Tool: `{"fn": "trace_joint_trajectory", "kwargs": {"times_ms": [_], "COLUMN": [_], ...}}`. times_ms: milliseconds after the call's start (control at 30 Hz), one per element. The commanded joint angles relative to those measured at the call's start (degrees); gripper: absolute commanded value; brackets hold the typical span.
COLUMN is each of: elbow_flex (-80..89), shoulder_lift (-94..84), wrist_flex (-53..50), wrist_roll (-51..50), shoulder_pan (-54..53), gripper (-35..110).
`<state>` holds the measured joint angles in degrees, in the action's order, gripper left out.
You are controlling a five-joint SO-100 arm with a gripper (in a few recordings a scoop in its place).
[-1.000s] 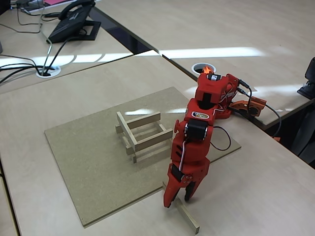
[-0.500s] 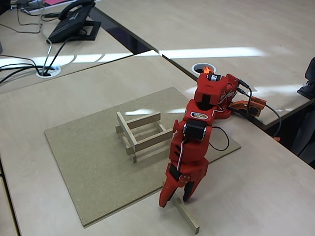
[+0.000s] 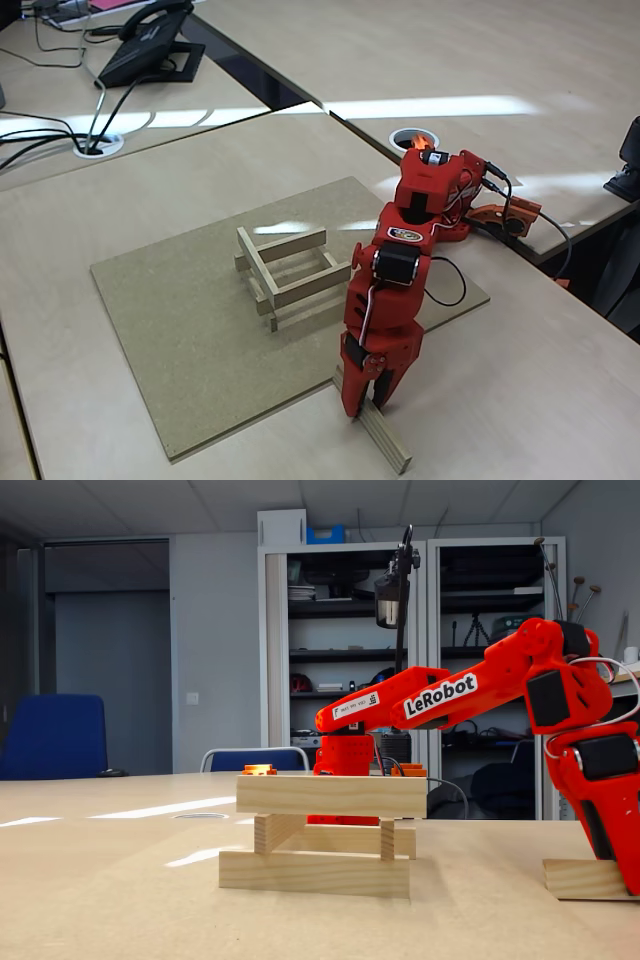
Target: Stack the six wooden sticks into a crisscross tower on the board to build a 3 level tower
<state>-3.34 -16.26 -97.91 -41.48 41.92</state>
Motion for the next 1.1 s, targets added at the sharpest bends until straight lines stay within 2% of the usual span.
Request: {"fn": "trace_joint_trajectory", "kwargs": {"times_ms": [0, 133, 467, 1067], "elbow_flex": [-1.05, -1.05, -0.09, 26.98], "shoulder_lift": [-1.93, -2.55, -5.27, -35.24], "wrist_flex": [-1.85, -2.64, -4.66, -5.19], "wrist_roll": [-1.32, -2.02, -3.16, -4.39], "shoulder_pan": [0.44, 0.44, -0.26, -4.22], "gripper": [5, 0, 0, 1]}}
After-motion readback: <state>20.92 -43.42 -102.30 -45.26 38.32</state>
